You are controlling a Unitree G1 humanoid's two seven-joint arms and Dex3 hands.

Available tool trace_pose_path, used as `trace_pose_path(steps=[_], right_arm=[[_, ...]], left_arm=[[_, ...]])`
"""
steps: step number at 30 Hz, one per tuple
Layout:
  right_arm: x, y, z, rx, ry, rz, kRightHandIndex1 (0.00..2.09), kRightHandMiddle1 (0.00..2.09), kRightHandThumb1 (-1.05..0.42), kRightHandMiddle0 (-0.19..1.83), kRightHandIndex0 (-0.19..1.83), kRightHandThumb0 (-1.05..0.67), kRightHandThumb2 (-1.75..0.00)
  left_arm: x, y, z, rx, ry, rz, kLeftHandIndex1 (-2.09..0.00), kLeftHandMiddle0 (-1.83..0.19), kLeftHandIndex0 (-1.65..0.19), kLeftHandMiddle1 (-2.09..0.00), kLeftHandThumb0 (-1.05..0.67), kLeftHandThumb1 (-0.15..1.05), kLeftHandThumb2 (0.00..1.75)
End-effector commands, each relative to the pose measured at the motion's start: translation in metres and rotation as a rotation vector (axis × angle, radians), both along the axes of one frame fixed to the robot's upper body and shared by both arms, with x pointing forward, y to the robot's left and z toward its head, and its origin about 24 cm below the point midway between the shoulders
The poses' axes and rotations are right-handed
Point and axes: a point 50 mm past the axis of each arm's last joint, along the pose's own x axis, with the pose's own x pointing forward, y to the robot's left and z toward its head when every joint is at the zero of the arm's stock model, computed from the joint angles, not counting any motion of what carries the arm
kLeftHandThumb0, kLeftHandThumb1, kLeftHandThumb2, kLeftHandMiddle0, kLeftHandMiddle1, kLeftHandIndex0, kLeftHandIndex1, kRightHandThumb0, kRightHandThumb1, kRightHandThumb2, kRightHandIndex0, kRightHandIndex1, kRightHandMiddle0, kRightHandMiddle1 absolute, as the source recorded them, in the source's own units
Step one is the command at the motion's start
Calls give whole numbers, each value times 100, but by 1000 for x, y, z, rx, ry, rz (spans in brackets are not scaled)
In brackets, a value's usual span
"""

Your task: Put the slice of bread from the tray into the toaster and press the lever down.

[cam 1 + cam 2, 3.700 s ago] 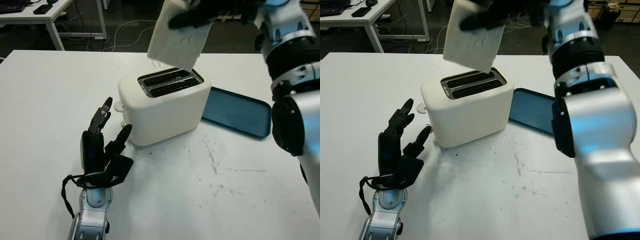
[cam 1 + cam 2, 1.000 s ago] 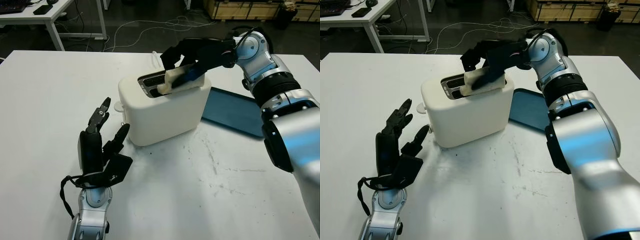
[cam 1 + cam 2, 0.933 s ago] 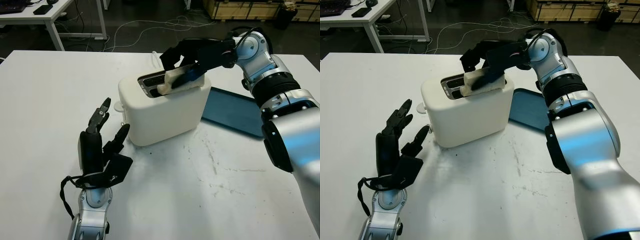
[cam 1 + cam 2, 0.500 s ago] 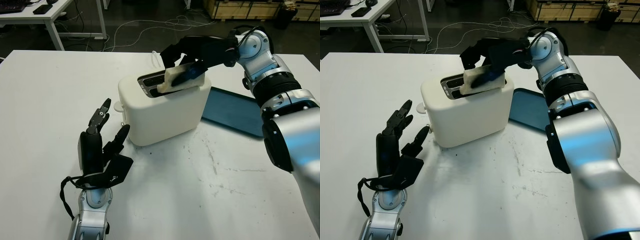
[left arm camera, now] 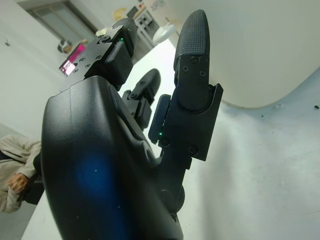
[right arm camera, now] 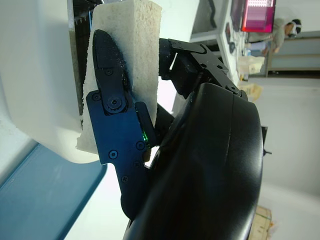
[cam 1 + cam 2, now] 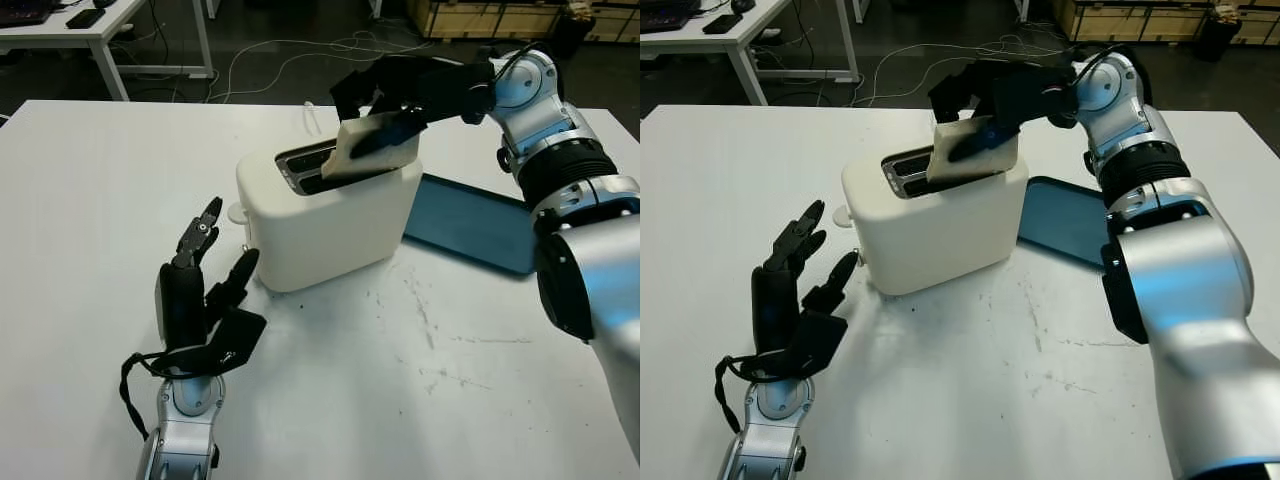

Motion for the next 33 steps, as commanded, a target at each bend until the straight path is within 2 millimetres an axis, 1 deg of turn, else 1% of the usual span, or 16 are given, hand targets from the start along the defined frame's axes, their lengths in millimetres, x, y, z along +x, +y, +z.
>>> trace_pose_path(steps=[1, 12, 15, 24, 33], right_arm=[[-1, 0, 15, 12, -50, 5, 175, 175, -92, 93, 114, -48, -21], [-1, 3, 9, -25, -9, 15, 175, 175, -92, 92, 112, -46, -21], [-1, 3, 10, -28, 0, 21, 175, 175, -92, 90, 111, -44, -21], [-5, 2, 18, 4, 17, 84, 175, 175, -92, 92, 112, -49, -19], [-5, -2, 20, 25, 43, 86, 175, 175, -92, 91, 112, -53, -20]], left_arm=[[0, 0, 3, 8, -24, 7, -1, -49, -49, -31, -65, 92, 33], [-1, 1, 3, 1, -35, 12, -1, -50, -50, -31, -65, 92, 33], [-1, 1, 3, -14, -35, 12, -1, -50, -51, -31, -64, 92, 32], [0, 1, 4, -17, -31, 9, 0, -49, -50, -30, -66, 92, 32], [-1, 1, 5, -19, -31, 13, 0, -49, -50, -29, -65, 92, 32]])
